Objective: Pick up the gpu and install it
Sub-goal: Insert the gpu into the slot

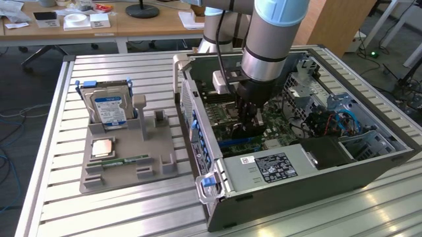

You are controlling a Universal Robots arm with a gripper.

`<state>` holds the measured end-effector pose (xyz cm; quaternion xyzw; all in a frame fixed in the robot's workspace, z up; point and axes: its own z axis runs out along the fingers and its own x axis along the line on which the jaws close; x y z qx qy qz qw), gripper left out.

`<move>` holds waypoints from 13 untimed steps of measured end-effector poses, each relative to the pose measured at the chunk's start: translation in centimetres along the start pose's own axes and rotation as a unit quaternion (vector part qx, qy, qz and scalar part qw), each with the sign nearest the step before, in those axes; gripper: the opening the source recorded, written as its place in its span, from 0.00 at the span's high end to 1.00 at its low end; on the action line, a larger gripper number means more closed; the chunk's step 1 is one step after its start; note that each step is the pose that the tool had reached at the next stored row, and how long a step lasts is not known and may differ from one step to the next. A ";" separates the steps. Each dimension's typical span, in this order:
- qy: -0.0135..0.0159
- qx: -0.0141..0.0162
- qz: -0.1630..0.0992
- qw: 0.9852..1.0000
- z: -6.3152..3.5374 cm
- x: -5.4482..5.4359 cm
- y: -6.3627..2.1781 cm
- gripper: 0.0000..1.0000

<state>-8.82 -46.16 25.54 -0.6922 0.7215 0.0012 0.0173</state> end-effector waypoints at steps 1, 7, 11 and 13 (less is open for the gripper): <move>0.000 0.000 0.000 1.000 0.00 0.0 0.00 0.73; 0.000 0.000 0.000 1.000 0.00 0.0 0.32 0.73; 0.000 0.000 0.000 1.000 -0.01 0.0 0.32 0.73; 0.000 0.000 0.000 1.000 0.03 0.0 0.33 0.73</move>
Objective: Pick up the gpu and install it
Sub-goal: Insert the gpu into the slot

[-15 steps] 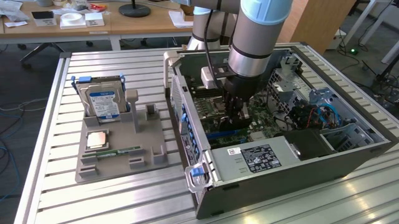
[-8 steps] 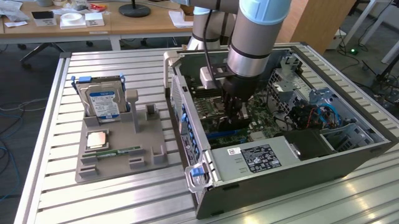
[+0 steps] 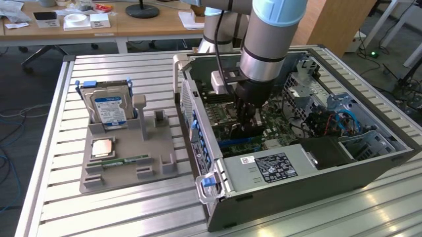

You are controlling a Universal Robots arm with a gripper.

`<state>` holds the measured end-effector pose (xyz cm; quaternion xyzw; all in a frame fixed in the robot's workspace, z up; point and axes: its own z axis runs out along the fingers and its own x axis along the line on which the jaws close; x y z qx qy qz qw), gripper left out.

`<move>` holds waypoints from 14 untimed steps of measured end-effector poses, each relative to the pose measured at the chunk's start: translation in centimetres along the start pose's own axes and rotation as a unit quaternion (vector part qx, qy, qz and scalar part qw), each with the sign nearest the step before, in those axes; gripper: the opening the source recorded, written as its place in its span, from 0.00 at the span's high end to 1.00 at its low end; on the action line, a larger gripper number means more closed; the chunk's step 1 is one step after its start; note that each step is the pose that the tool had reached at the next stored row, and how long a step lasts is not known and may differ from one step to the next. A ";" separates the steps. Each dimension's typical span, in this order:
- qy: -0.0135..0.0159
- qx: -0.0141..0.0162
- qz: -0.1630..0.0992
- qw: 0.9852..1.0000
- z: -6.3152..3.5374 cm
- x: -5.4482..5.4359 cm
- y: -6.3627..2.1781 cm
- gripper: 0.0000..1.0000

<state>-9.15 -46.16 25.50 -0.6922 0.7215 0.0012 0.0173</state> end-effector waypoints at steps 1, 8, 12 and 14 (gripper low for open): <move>0.000 0.000 0.000 1.000 0.05 0.0 0.00 0.73; 0.000 0.000 0.000 1.000 0.18 0.0 0.00 0.73; 0.000 -0.003 0.000 1.000 0.18 0.0 -0.01 0.73; 0.000 -0.004 0.000 1.000 0.21 0.0 -0.01 0.73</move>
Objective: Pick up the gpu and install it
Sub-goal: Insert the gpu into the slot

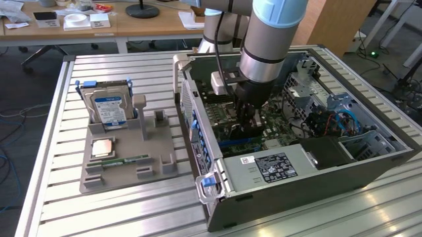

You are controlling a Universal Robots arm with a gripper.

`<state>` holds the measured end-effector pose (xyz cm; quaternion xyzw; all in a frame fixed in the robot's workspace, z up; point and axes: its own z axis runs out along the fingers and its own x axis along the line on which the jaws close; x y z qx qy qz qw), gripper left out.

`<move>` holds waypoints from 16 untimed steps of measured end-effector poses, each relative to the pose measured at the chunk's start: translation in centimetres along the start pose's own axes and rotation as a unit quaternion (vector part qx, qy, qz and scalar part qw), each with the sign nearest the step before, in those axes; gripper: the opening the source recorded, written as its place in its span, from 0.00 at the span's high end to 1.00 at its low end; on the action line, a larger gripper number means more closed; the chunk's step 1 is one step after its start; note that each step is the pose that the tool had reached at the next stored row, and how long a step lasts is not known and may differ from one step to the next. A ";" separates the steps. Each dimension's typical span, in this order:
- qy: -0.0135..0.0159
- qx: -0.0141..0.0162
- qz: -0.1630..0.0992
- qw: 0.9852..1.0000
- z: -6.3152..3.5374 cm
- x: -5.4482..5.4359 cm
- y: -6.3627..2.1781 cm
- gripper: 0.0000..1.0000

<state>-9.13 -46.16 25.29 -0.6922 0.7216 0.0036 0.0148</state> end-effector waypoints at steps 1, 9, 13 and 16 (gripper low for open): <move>0.000 0.000 0.000 1.000 0.03 0.0 0.00 0.73; 0.000 -0.001 0.001 1.000 0.11 0.0 -0.01 0.73; 0.000 -0.002 0.001 1.000 0.14 0.0 -0.06 0.73; 0.000 -0.003 0.001 1.000 0.14 0.0 -0.07 0.73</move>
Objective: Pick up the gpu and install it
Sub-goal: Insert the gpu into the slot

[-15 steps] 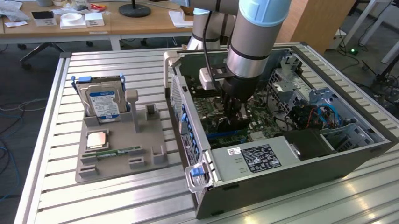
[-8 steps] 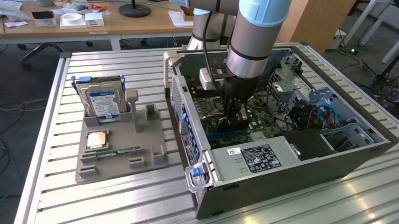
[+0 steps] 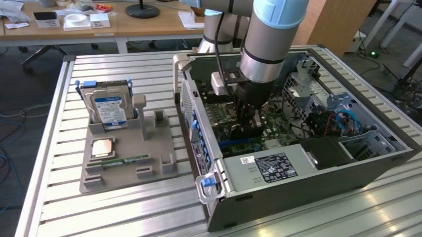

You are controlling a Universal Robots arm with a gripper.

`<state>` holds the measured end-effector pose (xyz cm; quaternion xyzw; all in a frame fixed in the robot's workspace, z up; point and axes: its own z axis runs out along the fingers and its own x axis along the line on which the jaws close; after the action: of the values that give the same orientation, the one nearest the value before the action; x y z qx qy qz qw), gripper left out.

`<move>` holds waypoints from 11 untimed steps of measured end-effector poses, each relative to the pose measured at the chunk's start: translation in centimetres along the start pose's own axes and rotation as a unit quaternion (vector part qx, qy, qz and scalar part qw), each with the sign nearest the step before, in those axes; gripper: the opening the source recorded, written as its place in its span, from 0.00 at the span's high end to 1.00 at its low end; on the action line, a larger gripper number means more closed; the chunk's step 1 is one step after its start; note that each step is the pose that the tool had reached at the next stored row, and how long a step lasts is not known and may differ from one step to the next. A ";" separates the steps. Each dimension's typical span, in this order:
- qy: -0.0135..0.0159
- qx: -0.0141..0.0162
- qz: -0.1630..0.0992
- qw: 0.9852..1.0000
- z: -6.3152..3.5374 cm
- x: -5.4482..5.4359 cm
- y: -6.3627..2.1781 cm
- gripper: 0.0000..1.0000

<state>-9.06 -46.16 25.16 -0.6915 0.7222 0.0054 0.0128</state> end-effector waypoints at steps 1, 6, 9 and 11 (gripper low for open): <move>0.000 0.000 0.000 1.000 0.00 0.0 -0.01 0.73; 0.000 -0.002 0.001 1.000 0.00 0.0 -0.19 0.73; 0.000 -0.002 0.002 1.000 0.01 0.0 -0.20 0.73; 0.000 -0.002 0.002 1.000 0.03 0.0 -0.21 0.73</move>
<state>-8.85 -46.12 25.14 -0.6901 0.7236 0.0067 0.0117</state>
